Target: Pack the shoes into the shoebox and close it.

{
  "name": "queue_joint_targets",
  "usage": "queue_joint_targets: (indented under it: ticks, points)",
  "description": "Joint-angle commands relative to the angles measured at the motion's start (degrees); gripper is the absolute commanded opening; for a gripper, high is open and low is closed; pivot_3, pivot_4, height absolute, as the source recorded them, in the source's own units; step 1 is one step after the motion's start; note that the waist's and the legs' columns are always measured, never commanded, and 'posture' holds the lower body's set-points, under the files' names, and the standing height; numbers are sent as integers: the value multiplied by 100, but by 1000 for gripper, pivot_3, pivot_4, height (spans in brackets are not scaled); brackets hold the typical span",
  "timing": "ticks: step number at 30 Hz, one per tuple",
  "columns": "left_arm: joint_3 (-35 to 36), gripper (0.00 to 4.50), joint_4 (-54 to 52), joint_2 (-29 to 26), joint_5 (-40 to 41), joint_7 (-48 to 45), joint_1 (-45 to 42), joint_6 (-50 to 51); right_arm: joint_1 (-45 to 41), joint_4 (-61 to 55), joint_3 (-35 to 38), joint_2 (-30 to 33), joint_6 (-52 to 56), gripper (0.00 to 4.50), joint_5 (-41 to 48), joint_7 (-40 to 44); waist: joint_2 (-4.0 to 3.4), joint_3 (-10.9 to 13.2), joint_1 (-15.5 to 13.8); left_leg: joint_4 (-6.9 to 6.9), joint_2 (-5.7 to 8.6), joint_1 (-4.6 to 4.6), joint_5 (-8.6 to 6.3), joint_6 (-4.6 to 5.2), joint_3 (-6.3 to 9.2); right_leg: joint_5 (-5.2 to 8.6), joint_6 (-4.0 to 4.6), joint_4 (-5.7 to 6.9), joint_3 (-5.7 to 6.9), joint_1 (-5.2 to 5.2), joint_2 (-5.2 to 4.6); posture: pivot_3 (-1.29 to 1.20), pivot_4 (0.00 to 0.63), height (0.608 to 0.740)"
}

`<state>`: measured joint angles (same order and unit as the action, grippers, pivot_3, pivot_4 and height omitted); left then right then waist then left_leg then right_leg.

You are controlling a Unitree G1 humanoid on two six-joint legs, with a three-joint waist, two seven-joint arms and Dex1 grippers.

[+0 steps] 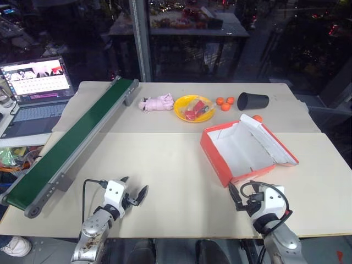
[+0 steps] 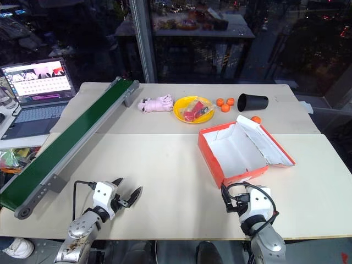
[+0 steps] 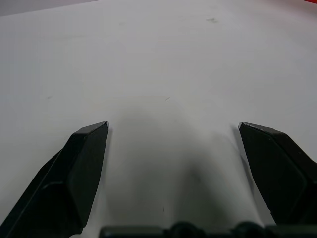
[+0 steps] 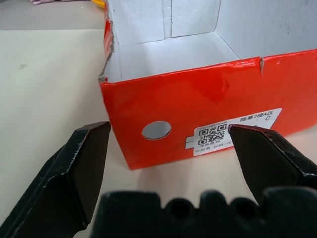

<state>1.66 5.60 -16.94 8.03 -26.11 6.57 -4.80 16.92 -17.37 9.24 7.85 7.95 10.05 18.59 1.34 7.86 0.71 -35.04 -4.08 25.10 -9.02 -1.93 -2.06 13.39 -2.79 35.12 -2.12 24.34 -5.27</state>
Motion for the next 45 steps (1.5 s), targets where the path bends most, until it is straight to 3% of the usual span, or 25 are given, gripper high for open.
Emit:
queue_joint_targets:
  ticks: [1,9,16,20,23,29,37,45]
  points:
    - [79,4500,-269,-66,73,10,-209,177,14,-146,49,60,-171,4483,-32,-103,1,0,1,-1,0,0,0,0,0,-1,1,0,0,0,0,0,150,740]
    - [361,4500,-428,-255,58,202,-1023,408,216,-1227,1164,148,145,4483,-12,-1110,8,7,-25,-12,2,-5,-1,-4,2,-35,8,2,1,-5,0,0,150,740]
    - [619,4500,-145,-404,139,374,-2263,515,-881,-1462,1825,1016,752,4483,20,-1401,24,17,-2,-23,6,-25,0,-3,5,-64,-3,4,-5,-19,5,0,150,740]
    - [681,4500,172,-449,101,557,-3317,584,-2071,-1181,1423,1599,1163,4483,189,-1060,48,62,10,-26,21,-27,27,36,4,-86,-13,9,-26,-16,8,0,150,740]
    - [602,4500,141,-422,177,544,-3776,977,-2866,-894,764,1671,1826,4483,566,-624,62,63,23,-26,18,-36,36,48,6,-92,-16,5,-27,-27,14,0,150,740]
    - [647,4500,-242,-379,214,749,-3783,1800,-3728,-501,24,1538,2545,4483,1039,-124,63,65,24,-19,22,-9,61,92,9,-103,-35,4,-43,-9,19,0,150,740]
    - [1289,4500,-363,-478,352,1377,-3749,2935,-4589,324,-544,1008,3016,4483,1483,308,70,70,5,-14,22,16,54,99,22,-103,-38,0,-28,3,24,0,150,740]
    - [1540,4500,-114,-948,340,1269,-3612,3124,-5080,638,-936,644,3060,4483,1493,480,72,73,13,-26,16,10,59,95,24,-113,-30,14,-28,2,29,0,150,740]
